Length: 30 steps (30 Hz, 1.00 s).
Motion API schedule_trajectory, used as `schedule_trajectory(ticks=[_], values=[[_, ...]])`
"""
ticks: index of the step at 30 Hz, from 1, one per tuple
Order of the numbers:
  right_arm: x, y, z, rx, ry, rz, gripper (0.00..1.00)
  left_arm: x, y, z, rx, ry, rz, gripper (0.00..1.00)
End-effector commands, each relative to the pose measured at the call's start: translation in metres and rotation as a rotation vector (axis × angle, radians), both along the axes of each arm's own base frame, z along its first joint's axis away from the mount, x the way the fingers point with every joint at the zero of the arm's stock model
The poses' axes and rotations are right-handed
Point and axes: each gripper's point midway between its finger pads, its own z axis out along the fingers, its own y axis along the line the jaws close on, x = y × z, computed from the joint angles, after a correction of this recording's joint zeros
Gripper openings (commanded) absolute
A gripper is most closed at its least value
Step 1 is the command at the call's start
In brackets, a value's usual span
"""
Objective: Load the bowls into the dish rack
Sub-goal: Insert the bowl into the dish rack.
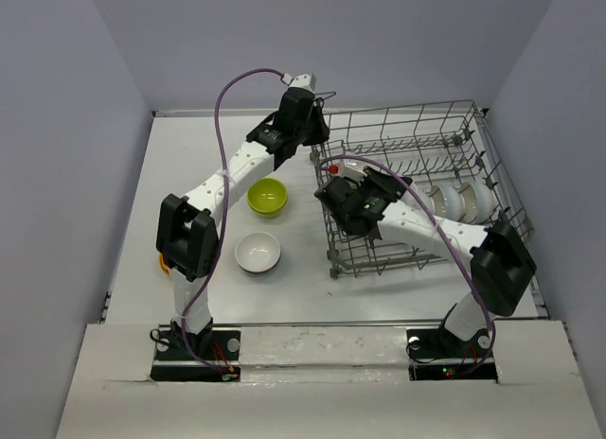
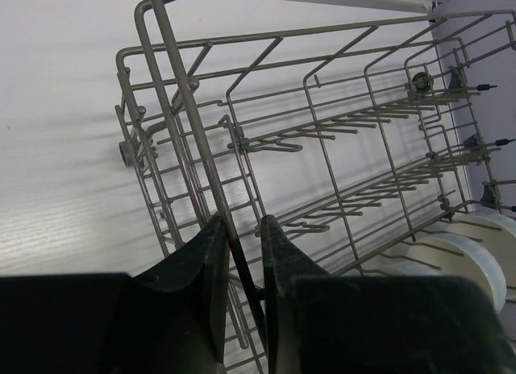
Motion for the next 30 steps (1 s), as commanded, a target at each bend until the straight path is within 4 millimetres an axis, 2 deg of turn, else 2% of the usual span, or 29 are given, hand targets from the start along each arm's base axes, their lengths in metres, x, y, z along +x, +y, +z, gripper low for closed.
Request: schedule_trajectory(ticks=[1,10,30], values=[[-0.009,0.003,-0.035,-0.118,0.094,0.027,0.19,-0.009,0.022,0.036,0.029,-0.079,-0.012,0.00],[-0.006,0.007,-0.036,-0.120,0.096,0.028,0.18,-0.016,0.023,0.051,0.002,-0.100,-0.026,0.00],[-0.006,0.015,-0.031,-0.182,0.085,0.026,0.13,-0.017,0.011,0.049,-0.037,-0.076,-0.063,0.00]])
